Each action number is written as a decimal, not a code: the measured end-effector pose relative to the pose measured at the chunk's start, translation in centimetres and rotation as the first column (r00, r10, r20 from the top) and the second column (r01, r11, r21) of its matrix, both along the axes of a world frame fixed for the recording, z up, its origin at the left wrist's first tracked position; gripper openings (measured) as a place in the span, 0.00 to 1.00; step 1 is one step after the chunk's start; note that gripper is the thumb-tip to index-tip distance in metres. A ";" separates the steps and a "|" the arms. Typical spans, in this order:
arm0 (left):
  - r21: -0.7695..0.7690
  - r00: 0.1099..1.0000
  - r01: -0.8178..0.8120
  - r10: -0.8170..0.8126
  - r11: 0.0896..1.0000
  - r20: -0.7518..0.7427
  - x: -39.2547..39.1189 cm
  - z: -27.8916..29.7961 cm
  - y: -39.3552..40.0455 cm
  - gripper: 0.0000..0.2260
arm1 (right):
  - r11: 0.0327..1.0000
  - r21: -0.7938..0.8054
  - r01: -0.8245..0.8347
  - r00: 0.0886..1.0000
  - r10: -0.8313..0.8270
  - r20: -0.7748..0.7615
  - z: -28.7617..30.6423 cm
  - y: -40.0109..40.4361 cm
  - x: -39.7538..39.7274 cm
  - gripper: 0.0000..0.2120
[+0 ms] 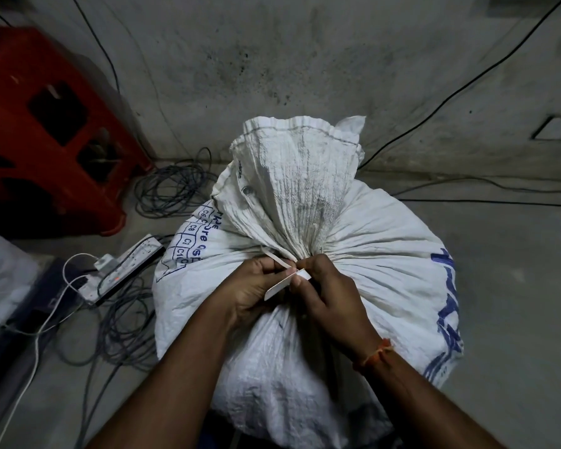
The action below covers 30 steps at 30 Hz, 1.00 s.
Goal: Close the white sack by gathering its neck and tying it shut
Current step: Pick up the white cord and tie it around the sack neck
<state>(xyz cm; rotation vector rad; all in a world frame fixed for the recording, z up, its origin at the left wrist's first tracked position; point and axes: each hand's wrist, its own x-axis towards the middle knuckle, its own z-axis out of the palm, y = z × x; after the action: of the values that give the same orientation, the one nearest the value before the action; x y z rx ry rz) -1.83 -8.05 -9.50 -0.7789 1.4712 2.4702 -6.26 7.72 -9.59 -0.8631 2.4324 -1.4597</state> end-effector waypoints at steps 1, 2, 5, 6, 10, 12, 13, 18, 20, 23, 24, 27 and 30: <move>0.009 1.000 0.001 -0.002 1.000 0.010 0.0 0.2 0.1 0.10 | 1.000 0.004 0.001 1.000 -0.001 0.008 0.0 0.0 -0.1 0.08; 0.008 1.000 -0.004 0.004 1.000 0.024 -0.1 0.2 0.1 0.11 | 1.000 0.002 0.005 1.000 -0.005 0.026 0.1 0.0 -0.1 0.09; 0.032 0.997 -0.017 0.014 0.999 0.075 -0.4 0.4 0.2 0.12 | 1.000 -0.002 0.023 0.997 -0.023 0.067 0.0 0.0 -0.2 0.13; 0.036 0.996 -0.011 0.008 0.999 0.092 -0.5 0.4 0.2 0.11 | 1.000 -0.002 0.029 0.997 -0.029 0.068 -0.1 -0.1 -0.2 0.13; 0.143 0.986 -0.030 0.006 0.989 0.169 -0.7 0.6 0.1 0.03 | 0.996 -0.013 0.089 0.993 -0.088 0.082 -0.3 -0.3 0.0 0.10; 0.214 0.980 -0.092 0.050 0.973 0.194 -0.8 0.6 0.0 0.05 | 0.991 -0.031 0.129 0.984 -0.124 0.126 -0.4 -0.4 0.1 0.08; 0.228 0.977 -0.116 0.070 0.967 0.202 -0.8 0.7 0.0 0.08 | 0.989 -0.042 0.144 0.980 -0.137 0.146 -0.4 -0.5 0.0 0.08; 0.120 0.957 -0.177 0.142 0.977 0.252 -1.0 0.3 0.2 0.10 | 0.999 -0.018 0.051 0.996 -0.050 0.068 -0.6 -0.4 -0.3 0.06; 0.099 0.956 -0.195 0.167 0.976 0.240 -1.1 0.4 0.3 0.09 | 0.999 -0.026 0.022 0.999 -0.022 0.024 -0.3 -0.1 -0.3 0.12; -0.007 0.961 -0.182 0.180 0.983 0.212 -1.4 0.6 0.6 0.08 | 0.993 -0.005 0.119 0.990 -0.120 -0.079 0.1 0.0 -0.3 0.16; -0.033 0.961 -0.186 0.189 0.982 0.200 -1.5 0.6 0.7 0.07 | 0.989 0.013 0.146 0.985 -0.144 -0.097 0.1 0.0 -0.4 0.14; -0.066 0.958 -0.215 0.224 0.974 0.178 -1.5 0.6 0.8 0.05 | 0.984 0.076 0.161 0.985 -0.156 -0.067 0.2 -0.3 -0.2 0.13; -0.054 0.957 -0.218 0.225 0.974 0.181 -1.3 0.7 0.8 0.06 | 0.982 0.094 0.162 0.986 -0.158 -0.046 0.3 -0.4 -0.2 0.16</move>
<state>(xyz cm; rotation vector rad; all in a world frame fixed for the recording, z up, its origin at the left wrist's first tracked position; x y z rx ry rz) -3.14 -7.24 -8.83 -1.2072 1.4305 2.4490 -6.46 7.35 -9.31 -0.6966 2.6313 -1.3719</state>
